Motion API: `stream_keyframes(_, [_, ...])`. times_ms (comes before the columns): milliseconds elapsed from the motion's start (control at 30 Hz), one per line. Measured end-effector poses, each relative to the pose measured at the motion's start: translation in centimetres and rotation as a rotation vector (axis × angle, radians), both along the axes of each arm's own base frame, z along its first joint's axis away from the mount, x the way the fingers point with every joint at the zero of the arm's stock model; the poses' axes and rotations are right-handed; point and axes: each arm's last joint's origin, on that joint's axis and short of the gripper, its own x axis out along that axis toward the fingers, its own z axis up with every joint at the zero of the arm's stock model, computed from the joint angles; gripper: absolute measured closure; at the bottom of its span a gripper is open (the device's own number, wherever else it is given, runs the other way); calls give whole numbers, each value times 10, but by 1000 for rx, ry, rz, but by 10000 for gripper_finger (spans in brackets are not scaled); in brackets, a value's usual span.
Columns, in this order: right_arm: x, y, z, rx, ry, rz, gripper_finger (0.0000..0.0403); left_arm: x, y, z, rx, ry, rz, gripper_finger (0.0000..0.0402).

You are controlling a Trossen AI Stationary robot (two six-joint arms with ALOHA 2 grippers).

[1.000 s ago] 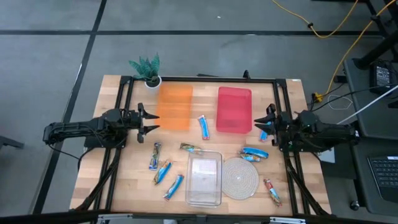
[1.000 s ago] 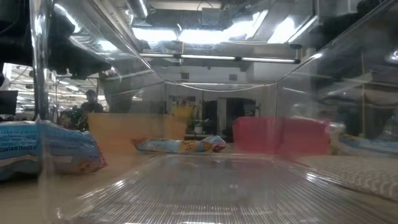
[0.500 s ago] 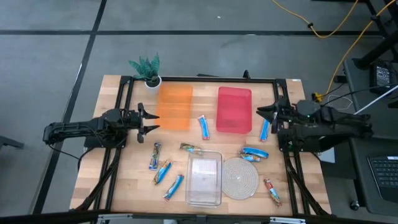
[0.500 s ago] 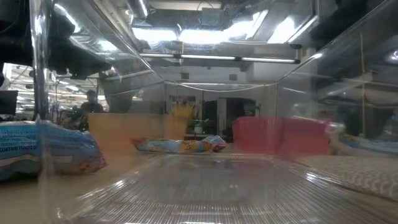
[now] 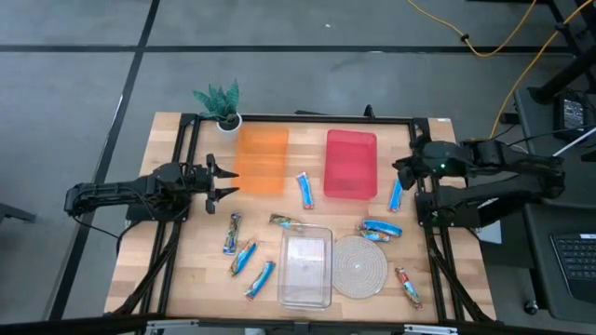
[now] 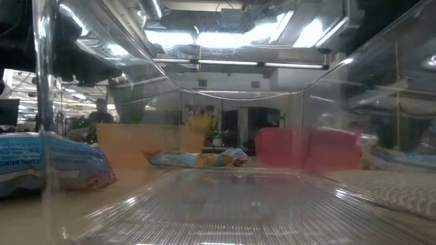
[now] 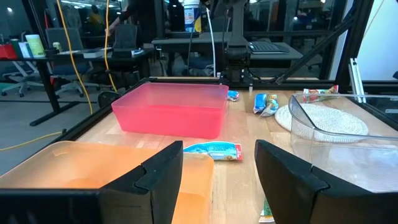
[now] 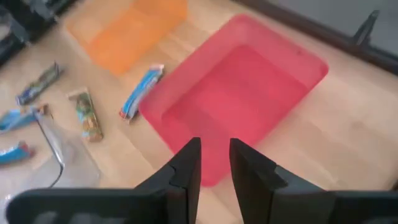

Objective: Pick and place Granola Bars by type
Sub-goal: Put the red granola bar into the red bin

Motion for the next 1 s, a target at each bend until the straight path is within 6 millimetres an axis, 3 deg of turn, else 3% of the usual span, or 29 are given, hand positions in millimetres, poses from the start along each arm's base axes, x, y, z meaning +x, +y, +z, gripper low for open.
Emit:
stream_keyframes(167, [10,4,-9,112,75,81,315,0,0,0,0,0,0,208])
stream_keyframes(333, [20,1,-21,173,146,-16,315,0,0,0,0,0,0,208])
stream_keyframes(633, [28,-7,-42,229,424,-172,310,0,0,0,0,0,0,208])
stream_keyframes(1000, [45,-21,-58,268,575,-261,205,0,0,0,0,0,0,208])
